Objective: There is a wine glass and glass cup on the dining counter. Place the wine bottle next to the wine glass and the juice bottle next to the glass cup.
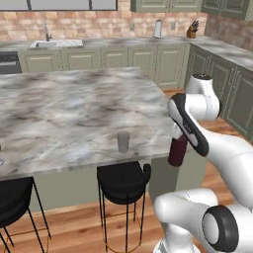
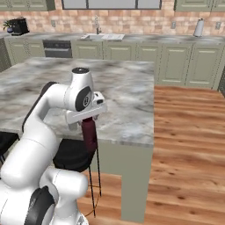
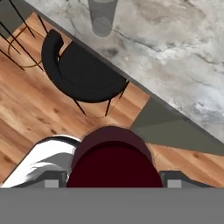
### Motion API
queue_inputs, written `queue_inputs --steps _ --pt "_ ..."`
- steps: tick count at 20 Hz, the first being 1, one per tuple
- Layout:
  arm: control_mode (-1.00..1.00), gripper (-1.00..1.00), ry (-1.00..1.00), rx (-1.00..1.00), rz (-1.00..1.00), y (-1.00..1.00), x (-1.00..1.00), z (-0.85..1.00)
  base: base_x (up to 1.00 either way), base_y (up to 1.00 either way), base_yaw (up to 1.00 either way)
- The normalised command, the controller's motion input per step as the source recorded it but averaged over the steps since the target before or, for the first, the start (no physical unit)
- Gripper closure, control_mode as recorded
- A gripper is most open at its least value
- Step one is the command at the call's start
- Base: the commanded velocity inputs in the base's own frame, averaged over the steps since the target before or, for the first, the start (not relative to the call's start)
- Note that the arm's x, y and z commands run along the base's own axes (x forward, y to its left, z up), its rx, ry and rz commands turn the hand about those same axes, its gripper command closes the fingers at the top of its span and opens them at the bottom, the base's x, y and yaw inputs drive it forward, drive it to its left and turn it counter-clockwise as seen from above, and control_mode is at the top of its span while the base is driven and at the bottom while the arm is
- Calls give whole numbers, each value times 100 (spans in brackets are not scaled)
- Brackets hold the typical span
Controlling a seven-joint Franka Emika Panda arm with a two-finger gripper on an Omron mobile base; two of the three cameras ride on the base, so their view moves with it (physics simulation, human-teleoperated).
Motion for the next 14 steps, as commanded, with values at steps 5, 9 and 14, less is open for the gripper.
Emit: queue_inputs --steps 5,9,14 --pt "-100 100 0 4 11 17 43 5 0 0 0" --pt "-100 100 -5 0 6 24 40 0 0 0 0" --pt "-100 100 -6 0 8 20 46 0 0 0 0"
